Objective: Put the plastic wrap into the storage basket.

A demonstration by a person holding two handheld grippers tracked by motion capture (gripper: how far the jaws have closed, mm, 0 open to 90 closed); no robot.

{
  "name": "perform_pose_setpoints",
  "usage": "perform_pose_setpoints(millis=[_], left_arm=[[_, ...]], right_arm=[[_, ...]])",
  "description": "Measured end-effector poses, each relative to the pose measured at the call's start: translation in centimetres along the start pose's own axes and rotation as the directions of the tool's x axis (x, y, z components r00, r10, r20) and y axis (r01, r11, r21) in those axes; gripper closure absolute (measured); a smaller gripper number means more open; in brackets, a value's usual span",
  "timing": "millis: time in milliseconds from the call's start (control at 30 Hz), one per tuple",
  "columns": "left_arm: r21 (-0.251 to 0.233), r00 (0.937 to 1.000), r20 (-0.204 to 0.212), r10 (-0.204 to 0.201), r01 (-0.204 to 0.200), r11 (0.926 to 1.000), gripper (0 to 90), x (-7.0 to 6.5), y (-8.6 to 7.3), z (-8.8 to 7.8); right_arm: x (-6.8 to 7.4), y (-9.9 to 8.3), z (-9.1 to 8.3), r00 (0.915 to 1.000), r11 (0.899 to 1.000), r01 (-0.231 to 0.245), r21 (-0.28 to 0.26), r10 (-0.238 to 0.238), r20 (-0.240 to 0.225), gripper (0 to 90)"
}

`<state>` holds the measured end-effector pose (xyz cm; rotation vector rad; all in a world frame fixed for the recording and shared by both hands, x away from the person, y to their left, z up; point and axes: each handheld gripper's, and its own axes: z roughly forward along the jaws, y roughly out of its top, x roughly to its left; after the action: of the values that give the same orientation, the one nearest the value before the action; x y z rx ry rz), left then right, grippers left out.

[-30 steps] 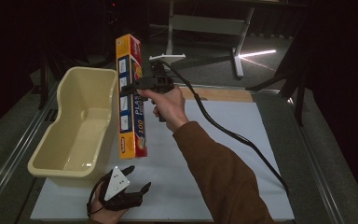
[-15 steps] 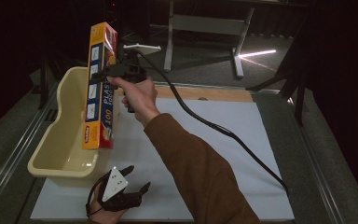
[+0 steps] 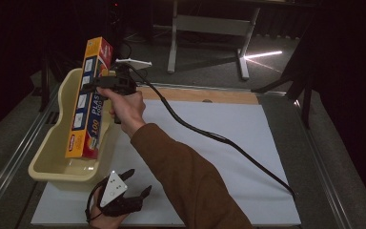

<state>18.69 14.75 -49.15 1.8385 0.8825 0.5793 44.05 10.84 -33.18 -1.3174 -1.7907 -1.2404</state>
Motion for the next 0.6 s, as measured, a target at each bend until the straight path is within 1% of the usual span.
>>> perform_pose_setpoints(millis=[67, 233, 367, 400, 500, 600], left_arm=[[-0.015, 1.0, 0.003, 0.004, -0.004, 0.9999, 23.9, 0.0, 0.0, -0.1], [-0.036, 0.9999, 0.007, 0.011, -0.01, 0.9993, 23.9, 0.0, 0.1, -0.4], [-0.038, 1.0, 0.002, 0.01, -0.009, 0.9992, 23.9, 0.0, 0.1, -0.4], [-0.04, 1.0, 0.002, 0.003, -0.003, 0.9992, 24.0, 0.0, 0.1, -0.4], [-0.036, 1.0, 0.001, 0.004, -0.004, 0.9994, 24.0, 0.0, 0.0, -0.4], [-0.034, 1.0, -0.002, 0.006, -0.006, 0.9994, 24.0, 0.0, 0.0, -0.4]], right_arm=[[-0.4, -0.1, 0.4, 0.9999, 1.0, -0.013, -0.002, 0.013, -0.004, 41.2], [-1.4, -0.4, 1.4, 0.9991, 0.999, -0.04, 0.006, 0.04, 0.012, 41.1], [-2.1, -0.7, 2.2, 0.9982, 0.998, -0.057, 0.016, 0.057, 0.016, 41.1], [-2.2, -0.8, 2.4, 0.9981, 0.998, -0.059, 0.018, 0.059, 0.017, 41.1], [-2.5, -1.0, 2.9, 0.9974, 0.998, -0.065, 0.024, 0.064, 0.033, 41.1], [-2.9, -1.1, 3.2, 0.9958, 0.996, -0.084, 0.023, 0.083, 0.037, 41.1]])
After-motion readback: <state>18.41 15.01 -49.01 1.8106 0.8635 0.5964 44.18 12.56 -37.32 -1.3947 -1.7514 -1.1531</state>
